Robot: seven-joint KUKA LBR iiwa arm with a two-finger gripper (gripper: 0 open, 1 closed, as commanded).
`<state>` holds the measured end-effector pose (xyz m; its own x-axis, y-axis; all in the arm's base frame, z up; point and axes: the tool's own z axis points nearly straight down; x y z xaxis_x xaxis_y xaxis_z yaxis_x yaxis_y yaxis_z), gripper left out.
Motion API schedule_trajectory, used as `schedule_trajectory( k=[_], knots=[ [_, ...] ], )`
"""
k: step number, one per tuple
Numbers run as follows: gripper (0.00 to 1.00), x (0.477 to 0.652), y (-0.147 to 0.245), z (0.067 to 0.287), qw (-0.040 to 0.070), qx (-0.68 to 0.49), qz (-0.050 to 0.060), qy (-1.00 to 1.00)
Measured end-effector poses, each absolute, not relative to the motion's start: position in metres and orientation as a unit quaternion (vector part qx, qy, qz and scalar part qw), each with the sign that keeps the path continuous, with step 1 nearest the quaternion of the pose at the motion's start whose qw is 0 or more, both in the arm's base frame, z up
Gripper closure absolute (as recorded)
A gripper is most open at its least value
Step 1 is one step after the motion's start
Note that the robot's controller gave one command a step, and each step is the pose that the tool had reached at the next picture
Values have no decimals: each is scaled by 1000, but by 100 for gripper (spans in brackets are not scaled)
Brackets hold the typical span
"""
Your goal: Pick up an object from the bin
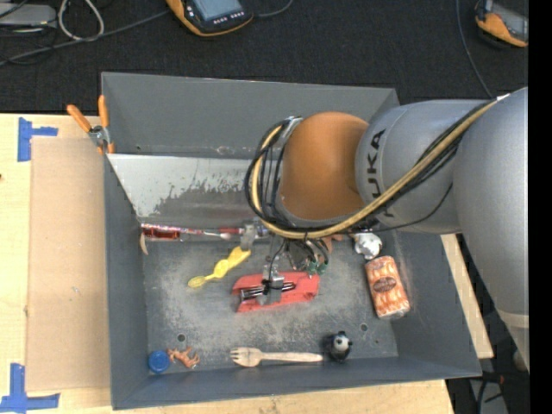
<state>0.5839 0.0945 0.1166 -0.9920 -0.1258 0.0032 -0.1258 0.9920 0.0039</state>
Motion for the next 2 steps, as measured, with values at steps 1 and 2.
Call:
schedule_trajectory(
  k=[1, 2],
  knots=[
    [100, 588, 77, 92, 1, -32, -2, -999],
    [100, 588, 77, 93, 1, -32, -2, -999]
  ],
)
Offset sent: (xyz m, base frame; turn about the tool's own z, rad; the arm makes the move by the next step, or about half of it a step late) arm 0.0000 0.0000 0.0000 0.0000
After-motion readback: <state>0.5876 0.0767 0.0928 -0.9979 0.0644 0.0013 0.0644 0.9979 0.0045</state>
